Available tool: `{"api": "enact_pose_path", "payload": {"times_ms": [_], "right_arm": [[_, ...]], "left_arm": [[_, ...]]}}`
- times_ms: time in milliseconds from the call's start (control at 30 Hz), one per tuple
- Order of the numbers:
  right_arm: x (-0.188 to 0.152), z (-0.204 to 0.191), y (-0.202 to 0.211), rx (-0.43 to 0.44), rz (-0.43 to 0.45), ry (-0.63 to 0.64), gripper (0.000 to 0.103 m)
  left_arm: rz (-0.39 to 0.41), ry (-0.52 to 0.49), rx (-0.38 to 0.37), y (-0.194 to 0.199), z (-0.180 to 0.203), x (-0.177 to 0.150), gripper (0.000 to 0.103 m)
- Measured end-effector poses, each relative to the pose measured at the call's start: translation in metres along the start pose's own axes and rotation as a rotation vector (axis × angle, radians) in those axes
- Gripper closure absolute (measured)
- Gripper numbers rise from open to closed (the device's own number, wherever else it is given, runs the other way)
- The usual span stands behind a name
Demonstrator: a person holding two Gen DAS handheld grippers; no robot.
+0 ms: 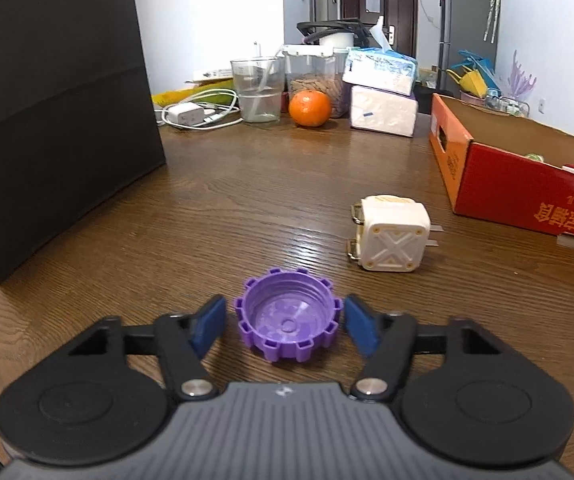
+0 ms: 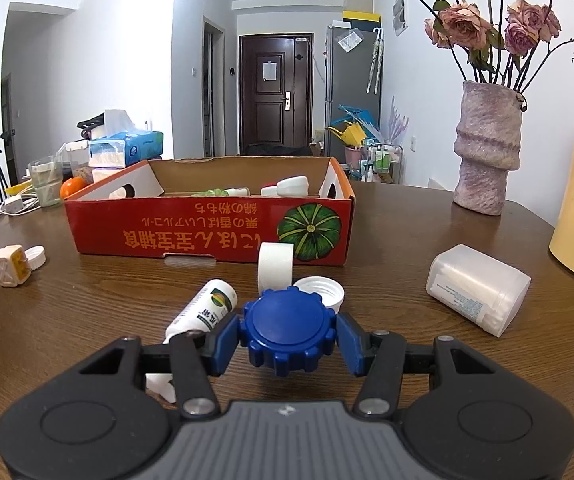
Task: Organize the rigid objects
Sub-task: 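Grasp the purple cap with the left tool while the right tool grasps the blue cap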
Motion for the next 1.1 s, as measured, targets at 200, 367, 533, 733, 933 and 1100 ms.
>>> {"api": "enact_pose_path", "payload": {"times_ms": [200,367,533,733,933,1100], "right_arm": [[0.0,-0.001,0.001,0.0,0.005,0.006,0.051],[0.0,-0.002,0.003,-0.002,0.013,0.009,0.051],[0.0,-0.002,0.005,-0.006,0.024,0.008,0.051],[-0.003,-0.004,0.014,-0.011,0.043,0.01,0.051],[-0.001,-0.009,0.02,-0.006,0.057,0.027,0.051],[0.004,-0.011,0.026,-0.003,0.072,0.032,0.051]], "left_arm": [[0.011,0.007,-0.006,0.002,0.0,0.001,0.047],[0.026,0.021,-0.007,0.005,-0.002,0.002,0.047],[0.04,0.048,-0.015,0.009,-0.006,0.003,0.047],[0.062,0.083,-0.027,0.018,-0.014,0.003,0.047],[0.076,0.1,-0.039,0.026,-0.016,0.005,0.047],[0.104,0.086,-0.065,0.04,-0.01,0.007,0.047]]}}
Point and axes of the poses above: each gripper's, at about its wrist camera, not at the fingertips, and y roughly against the way its jaws point, z to its right, x to its top, the point moved 4 cm from there along -y, roughly the way its jaws point, and after that the axes turned 13 degrees about x, right-handed, at the moved point
